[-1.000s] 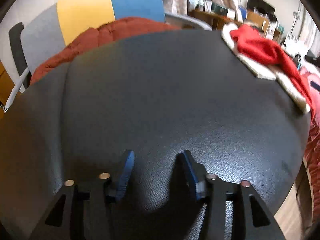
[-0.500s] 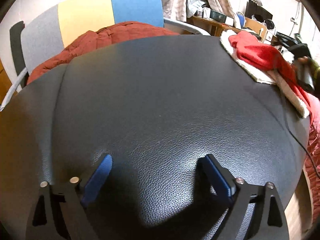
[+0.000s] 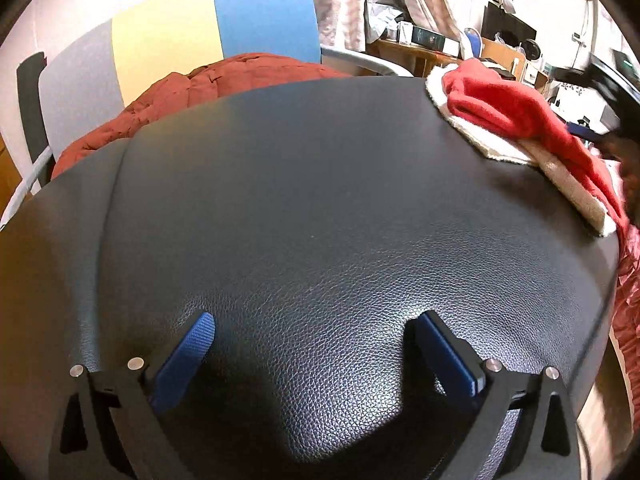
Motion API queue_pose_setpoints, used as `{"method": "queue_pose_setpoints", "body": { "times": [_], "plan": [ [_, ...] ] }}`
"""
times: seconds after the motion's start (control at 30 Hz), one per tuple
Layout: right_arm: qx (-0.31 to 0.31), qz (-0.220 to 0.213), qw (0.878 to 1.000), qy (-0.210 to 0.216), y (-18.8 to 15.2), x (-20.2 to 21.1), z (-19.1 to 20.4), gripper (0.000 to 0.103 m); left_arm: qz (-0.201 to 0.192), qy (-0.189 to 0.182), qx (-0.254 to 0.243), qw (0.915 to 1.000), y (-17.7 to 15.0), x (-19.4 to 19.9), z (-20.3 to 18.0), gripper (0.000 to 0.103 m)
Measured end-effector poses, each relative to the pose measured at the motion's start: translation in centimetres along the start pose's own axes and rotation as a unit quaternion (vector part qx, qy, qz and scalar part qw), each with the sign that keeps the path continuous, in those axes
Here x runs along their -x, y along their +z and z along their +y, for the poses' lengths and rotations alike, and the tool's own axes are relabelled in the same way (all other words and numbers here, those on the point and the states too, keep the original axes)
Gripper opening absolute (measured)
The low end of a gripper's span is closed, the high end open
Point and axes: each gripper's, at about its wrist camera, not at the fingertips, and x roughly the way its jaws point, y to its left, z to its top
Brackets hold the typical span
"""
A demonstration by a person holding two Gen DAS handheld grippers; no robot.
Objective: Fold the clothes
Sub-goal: 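Grasp the red sweater with the right tool and lift it off the towel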
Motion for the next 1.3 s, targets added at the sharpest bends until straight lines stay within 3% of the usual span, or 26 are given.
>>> {"method": "queue_pose_setpoints", "body": {
  "times": [0.1,0.27,0.47,0.63,0.8,0.83,0.9,0.97,1.1,1.3],
  "plan": [
    [-0.023,-0.035,0.997,-0.061,1.1,3.1,-4.4,0.103,0.000,0.003,-0.001,1.0000,0.0,0.0,0.1,0.103],
    [-0.106,-0.054,0.987,-0.103,2.4,5.4,-13.4,0.103,-0.001,0.007,-0.002,1.0000,-0.1,-0.1,-0.3,0.103],
    [-0.194,-0.074,0.967,-0.145,4.1,7.6,-23.0,0.103,-0.001,0.010,-0.001,0.9999,-0.1,-0.2,-0.4,0.103],
    [-0.203,-0.076,0.967,-0.135,6.7,5.9,-24.2,0.103,-0.001,0.014,-0.001,0.9999,-0.2,-0.4,-0.6,0.103],
    [-0.220,-0.046,0.967,-0.121,7.1,3.9,-25.3,0.103,-0.001,0.017,-0.001,0.9999,-0.1,-0.5,-0.7,0.103],
    [-0.225,-0.041,0.968,-0.108,6.9,3.8,-25.2,0.103,-0.001,0.017,-0.001,0.9999,-0.1,-0.5,-0.7,0.103],
    [-0.216,-0.044,0.975,-0.032,6.6,4.1,-23.7,0.103,-0.002,0.017,-0.001,0.9999,-0.2,-0.5,-0.7,0.103],
    [-0.175,-0.015,0.984,0.019,6.4,3.9,-21.5,0.103,-0.002,0.017,-0.001,0.9999,-0.2,-0.5,-0.7,0.103],
    [-0.131,0.029,0.991,0.000,5.7,2.6,-19.9,0.103,-0.003,0.016,0.000,0.9999,-0.2,-0.4,-0.6,0.103],
    [-0.052,0.061,0.989,-0.121,4.5,-0.7,-19.2,0.103,-0.005,0.015,0.001,0.9999,-0.2,-0.4,-0.7,0.103]
  ]
}}
